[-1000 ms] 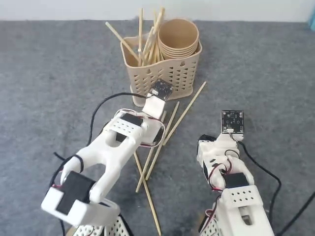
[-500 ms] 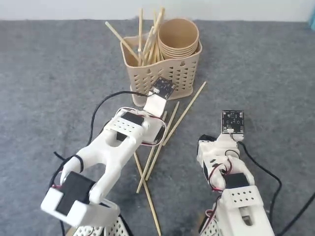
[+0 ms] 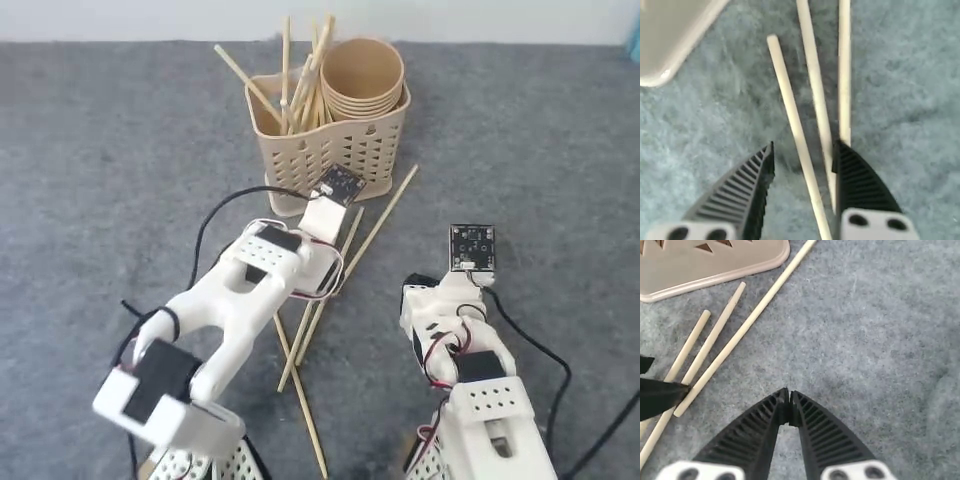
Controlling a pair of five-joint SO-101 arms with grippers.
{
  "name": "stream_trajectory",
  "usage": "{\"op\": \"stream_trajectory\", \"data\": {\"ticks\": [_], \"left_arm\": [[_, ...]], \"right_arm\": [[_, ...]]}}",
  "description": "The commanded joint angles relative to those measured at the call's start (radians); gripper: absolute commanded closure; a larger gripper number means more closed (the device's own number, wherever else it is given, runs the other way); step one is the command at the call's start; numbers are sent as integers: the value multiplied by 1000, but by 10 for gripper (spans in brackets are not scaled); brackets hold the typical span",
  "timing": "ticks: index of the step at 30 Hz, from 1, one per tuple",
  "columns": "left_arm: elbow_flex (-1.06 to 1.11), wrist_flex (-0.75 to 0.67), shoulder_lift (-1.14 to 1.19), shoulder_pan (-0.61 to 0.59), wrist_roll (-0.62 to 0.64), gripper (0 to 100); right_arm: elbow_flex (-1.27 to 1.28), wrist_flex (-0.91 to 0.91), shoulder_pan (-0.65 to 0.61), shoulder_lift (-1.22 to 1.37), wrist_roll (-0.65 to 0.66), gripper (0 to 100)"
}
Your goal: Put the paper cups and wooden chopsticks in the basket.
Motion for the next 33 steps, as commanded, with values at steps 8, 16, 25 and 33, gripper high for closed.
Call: {"op": "stream_trajectory", "data": {"ticks": [8, 16, 25, 33], "left_arm": [[-67, 0, 31, 8, 38, 988], [-65, 167, 26, 94, 40, 988], [-97, 247, 23, 130, 40, 988], [-156, 331, 23, 132, 37, 988]], "right_arm": [[-3, -27, 4, -24, 15, 986], [-3, -27, 4, -24, 15, 986], [-3, -27, 4, -24, 15, 986], [-3, -27, 5, -24, 15, 986]]}}
